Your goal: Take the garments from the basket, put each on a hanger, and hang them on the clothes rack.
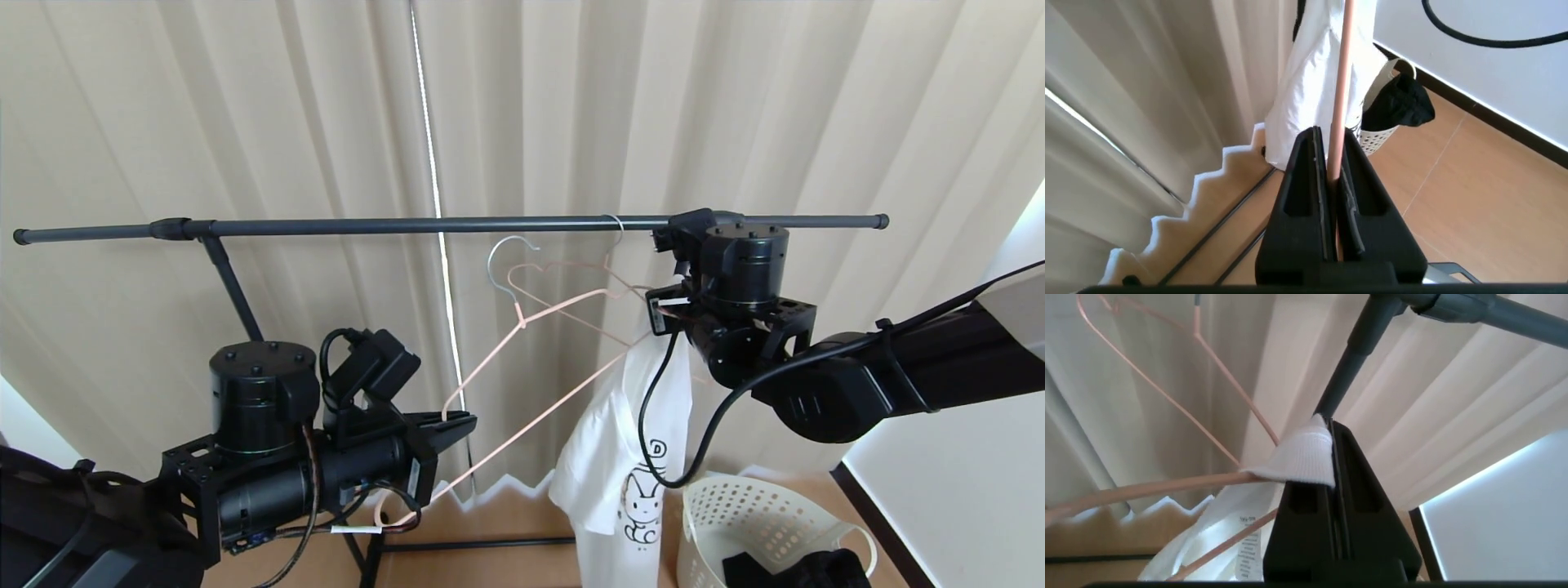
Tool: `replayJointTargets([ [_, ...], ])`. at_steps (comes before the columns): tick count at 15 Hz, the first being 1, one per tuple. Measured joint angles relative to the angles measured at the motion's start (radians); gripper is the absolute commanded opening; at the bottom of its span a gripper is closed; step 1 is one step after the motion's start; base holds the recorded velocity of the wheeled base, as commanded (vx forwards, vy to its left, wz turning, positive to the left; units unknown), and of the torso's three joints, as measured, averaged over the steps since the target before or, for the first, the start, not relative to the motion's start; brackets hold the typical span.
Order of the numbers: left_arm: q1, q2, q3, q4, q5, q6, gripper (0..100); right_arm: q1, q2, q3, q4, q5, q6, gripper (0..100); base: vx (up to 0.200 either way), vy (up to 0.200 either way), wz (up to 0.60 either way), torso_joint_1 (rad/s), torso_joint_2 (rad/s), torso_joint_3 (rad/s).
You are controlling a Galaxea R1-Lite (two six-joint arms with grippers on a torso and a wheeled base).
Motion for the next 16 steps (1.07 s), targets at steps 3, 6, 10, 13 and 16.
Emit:
replayJointTargets([
  [3,-0.003,0.009,0.003,-0.002,0.001,0.001,0,0.018,0.001,0.000,0.000,-0.001,0.015,0,0.000,0.000,0.00,0.000,0.00,0.000],
  [6,-0.004,0.013,0.004,-0.002,0.002,0.003,0,0.055,-0.004,0.000,0.000,-0.025,0.032,0,0.000,0.000,0.00,0.000,0.00,0.000],
  [10,-0.003,0.015,0.005,-0.008,0.003,0.004,0,0.131,-0.022,0.022,0.000,-0.046,0.049,0,0.000,0.000,0.00,0.000,0.00,0.000],
  [13,-0.004,0.015,0.005,-0.009,0.002,0.004,0,0.182,-0.042,0.038,0.000,-0.048,0.063,0,0.000,0.000,0.00,0.000,0.00,0.000],
  [16,-0.004,0.015,0.005,-0.010,0.001,0.005,0,0.227,-0.064,0.056,0.001,-0.056,0.068,0,0.000,0.000,0.00,0.000,0.00,0.000],
])
